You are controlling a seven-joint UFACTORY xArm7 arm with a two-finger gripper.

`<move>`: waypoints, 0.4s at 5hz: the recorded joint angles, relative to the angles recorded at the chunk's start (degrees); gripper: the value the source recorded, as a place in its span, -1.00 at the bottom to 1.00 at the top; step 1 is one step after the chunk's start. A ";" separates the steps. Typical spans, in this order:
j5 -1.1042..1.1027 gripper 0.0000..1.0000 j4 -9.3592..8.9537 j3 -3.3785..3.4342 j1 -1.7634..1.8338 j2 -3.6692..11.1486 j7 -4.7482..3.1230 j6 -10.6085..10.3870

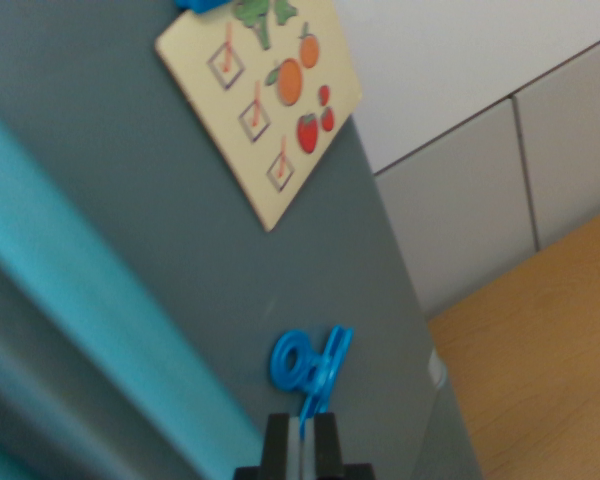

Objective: Close fridge door

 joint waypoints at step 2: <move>0.00 1.00 2.24 0.00 0.00 3.36 0.00 0.00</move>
